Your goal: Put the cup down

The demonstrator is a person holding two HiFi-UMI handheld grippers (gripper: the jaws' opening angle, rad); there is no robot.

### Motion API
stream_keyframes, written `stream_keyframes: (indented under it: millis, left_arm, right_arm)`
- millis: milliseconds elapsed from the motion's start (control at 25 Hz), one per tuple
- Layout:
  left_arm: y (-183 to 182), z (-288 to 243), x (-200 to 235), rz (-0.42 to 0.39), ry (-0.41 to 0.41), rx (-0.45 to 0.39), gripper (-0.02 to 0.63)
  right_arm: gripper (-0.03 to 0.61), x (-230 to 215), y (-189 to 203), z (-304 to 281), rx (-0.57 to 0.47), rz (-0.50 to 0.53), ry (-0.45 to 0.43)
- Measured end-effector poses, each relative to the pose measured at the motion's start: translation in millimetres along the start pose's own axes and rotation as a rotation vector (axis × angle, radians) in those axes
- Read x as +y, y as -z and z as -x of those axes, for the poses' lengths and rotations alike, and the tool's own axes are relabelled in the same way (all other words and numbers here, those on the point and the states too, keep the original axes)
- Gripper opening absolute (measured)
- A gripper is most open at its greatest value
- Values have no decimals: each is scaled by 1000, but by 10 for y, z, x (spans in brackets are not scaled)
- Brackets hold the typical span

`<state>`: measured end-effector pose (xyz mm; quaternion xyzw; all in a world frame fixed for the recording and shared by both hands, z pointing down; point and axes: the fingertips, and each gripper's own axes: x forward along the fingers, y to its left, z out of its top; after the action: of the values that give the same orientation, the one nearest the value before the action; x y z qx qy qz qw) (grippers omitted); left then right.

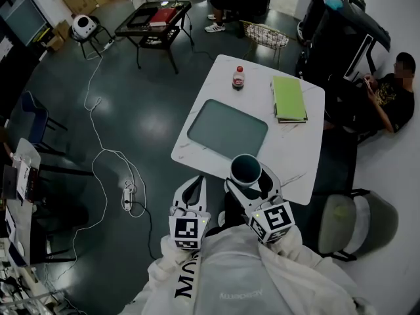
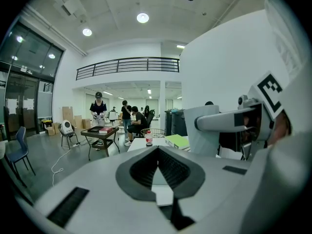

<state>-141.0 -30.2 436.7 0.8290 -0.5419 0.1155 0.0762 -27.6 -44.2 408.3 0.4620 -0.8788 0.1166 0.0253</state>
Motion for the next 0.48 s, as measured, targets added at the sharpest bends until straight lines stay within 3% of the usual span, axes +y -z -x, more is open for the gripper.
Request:
stream_keyframes:
  millis: [480]
  left_arm:
    - [-8,-265,343,4,-51,24,12]
  right_arm:
    - [377,-178,-67,-520,-2,2,-34]
